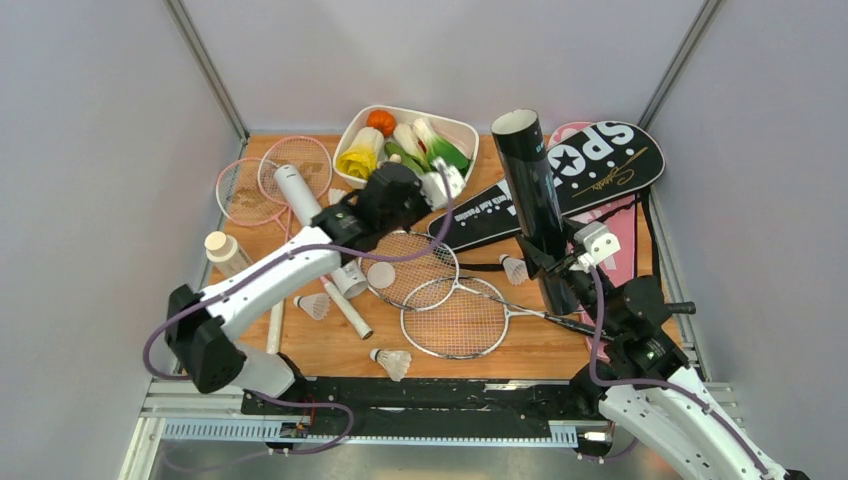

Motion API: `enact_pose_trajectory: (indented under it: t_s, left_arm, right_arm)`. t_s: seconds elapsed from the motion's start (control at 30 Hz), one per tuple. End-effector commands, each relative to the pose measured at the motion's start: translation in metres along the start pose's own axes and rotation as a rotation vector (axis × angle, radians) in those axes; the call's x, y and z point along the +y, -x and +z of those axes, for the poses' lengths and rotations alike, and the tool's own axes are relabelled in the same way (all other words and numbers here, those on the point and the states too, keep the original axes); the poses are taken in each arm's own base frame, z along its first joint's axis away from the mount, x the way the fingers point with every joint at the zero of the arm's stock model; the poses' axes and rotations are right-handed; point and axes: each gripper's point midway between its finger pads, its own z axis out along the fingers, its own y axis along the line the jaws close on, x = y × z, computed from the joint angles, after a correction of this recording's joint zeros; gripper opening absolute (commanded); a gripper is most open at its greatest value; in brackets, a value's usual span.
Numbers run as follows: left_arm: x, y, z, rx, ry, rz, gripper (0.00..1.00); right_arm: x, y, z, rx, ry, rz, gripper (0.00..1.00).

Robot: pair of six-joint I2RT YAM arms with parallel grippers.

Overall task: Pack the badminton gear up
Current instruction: Pick up the shuttlecock at the center of the board, then place the shuttlecock at the shuttle tube.

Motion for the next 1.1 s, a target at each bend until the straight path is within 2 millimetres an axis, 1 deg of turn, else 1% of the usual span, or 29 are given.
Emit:
enact_pose_trajectory:
  t_s: [0.0,0.03,0.07,0.1,0.13,0.17,0.23,0.27,0.3,0.33,0.37,0.4,0.43,0.47,0.5,0.53,0.57,0.6,0.63,0.73,0.8,0.93,1.07]
  left_arm:
    - [0.061,0.040,-0.057,-0.272,0.113,-0.566,0.00]
    - [0.075,0.037,-0.066,-0.297,0.146,-0.633,0.00]
    - [0.083,0.044,-0.084,-0.359,0.161,-0.738,0.00]
    - [0.092,0.043,-0.094,-0.389,0.176,-0.785,0.00]
    - [0.100,0.049,-0.113,-0.454,0.181,-0.847,0.00]
    - [0.102,0.053,-0.122,-0.487,0.180,-0.869,0.00]
    - [0.110,0.065,-0.158,-0.607,0.188,-0.932,0.00]
    - [0.111,0.066,-0.163,-0.643,0.183,-0.984,0.00]
    - [0.110,0.067,-0.177,-0.685,0.171,-1.033,0.00]
    - [0.112,0.070,-0.185,-0.717,0.169,-1.050,0.00]
    - [0.111,0.072,-0.198,-0.753,0.158,-1.083,0.00]
    - [0.111,0.073,-0.204,-0.771,0.155,-1.095,0.00]
    - [0.110,0.076,-0.217,-0.806,0.146,-1.116,0.00]
    - [0.110,0.078,-0.224,-0.821,0.141,-1.121,0.00]
    - [0.110,0.081,-0.238,-0.857,0.135,-1.123,0.00]
    - [0.109,0.084,-0.245,-0.873,0.121,-1.116,0.00]
    - [0.108,0.087,-0.259,-0.900,0.115,-1.103,0.00]
    - [0.107,0.089,-0.265,-0.908,0.106,-1.095,0.00]
    - [0.107,0.091,-0.275,-0.918,0.105,-1.081,0.00]
    - [0.101,0.095,-0.286,-0.914,0.074,-1.044,0.00]
    - [0.095,0.096,-0.293,-0.915,0.044,-1.029,0.00]
    - [0.082,0.098,-0.298,-0.934,-0.029,-1.038,0.00]
    - [0.074,0.093,-0.294,-0.928,-0.053,-1.056,0.00]
  right_arm:
    - [0.009,0.016,0.002,-0.076,0.049,0.004,0.58]
    - [0.012,0.014,0.003,-0.076,0.064,-0.008,0.58]
    - [0.020,0.011,0.004,-0.078,0.112,-0.027,0.58]
    - [0.025,0.008,0.005,-0.074,0.142,-0.038,0.58]
    - [0.032,0.004,0.006,-0.069,0.176,-0.048,0.58]
    - [0.037,-0.001,0.008,-0.056,0.201,-0.052,0.59]
    - [0.051,-0.013,0.013,-0.024,0.279,-0.079,0.59]
    - [0.057,-0.019,0.015,-0.004,0.319,-0.089,0.59]
    - [0.064,-0.022,0.017,0.005,0.356,-0.097,0.59]
    - [0.070,-0.023,0.018,0.008,0.397,-0.110,0.59]
    - [0.076,-0.026,0.020,0.015,0.431,-0.124,0.58]
    - [0.080,-0.026,0.021,0.011,0.462,-0.140,0.58]
    - [0.084,-0.027,0.022,0.008,0.488,-0.151,0.58]
    - [0.087,-0.028,0.022,0.007,0.512,-0.167,0.58]
    - [0.091,-0.031,0.023,0.010,0.534,-0.179,0.58]
    - [0.094,-0.034,0.023,0.014,0.555,-0.190,0.58]
    - [0.097,-0.036,0.022,0.014,0.578,-0.201,0.58]
    - [0.100,-0.038,0.022,0.013,0.600,-0.207,0.58]
    - [0.104,-0.038,0.020,0.006,0.625,-0.208,0.58]
    - [0.114,-0.035,0.019,-0.020,0.685,-0.204,0.58]
    - [0.117,-0.031,0.020,-0.043,0.688,-0.197,0.58]
    - [0.121,-0.024,0.022,-0.075,0.693,-0.200,0.57]
    - [0.119,-0.015,0.024,-0.103,0.674,-0.206,0.57]
